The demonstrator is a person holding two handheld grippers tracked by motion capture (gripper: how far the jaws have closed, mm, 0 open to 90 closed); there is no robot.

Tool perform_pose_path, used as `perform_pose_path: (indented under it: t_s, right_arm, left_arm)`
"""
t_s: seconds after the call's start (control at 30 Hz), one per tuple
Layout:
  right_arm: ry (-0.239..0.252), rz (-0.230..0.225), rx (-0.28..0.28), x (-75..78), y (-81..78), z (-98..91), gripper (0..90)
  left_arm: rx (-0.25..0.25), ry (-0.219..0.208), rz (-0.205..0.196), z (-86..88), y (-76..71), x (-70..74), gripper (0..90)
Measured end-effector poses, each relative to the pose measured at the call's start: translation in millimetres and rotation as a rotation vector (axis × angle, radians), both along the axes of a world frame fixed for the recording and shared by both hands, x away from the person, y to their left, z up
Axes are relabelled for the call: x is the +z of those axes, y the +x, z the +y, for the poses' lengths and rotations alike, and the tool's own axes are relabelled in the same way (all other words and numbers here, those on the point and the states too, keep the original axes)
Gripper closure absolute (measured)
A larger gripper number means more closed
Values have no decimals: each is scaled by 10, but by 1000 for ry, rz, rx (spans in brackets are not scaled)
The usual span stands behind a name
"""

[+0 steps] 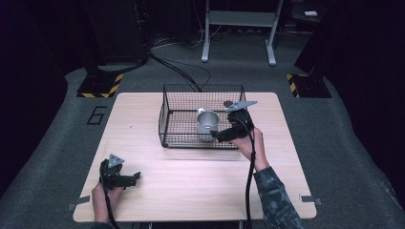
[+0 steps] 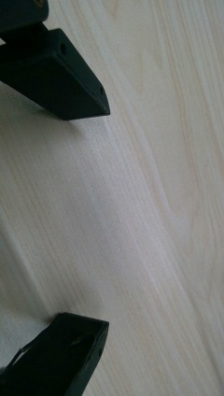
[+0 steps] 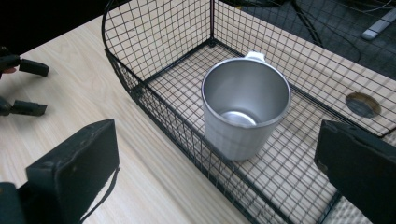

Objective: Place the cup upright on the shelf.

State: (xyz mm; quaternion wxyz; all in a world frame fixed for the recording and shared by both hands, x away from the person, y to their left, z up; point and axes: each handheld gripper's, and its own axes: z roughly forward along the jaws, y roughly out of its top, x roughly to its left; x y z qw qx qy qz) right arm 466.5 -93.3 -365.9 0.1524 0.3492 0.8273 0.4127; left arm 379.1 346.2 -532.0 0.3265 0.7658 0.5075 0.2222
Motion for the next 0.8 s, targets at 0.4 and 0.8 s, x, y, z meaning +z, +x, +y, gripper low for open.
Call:
perform_pose_path:
  t_s: [0.4, 0.8]
  right_arm:
    - [-4, -39, -70, -225, -495, -469, 0]
    - [-9, -1, -255, -855, -823, -1155, 0]
  left_arm:
    - [0, 0, -1, 0, -1, -1, 6]
    - [0, 0, 1, -1, -2, 1, 6]
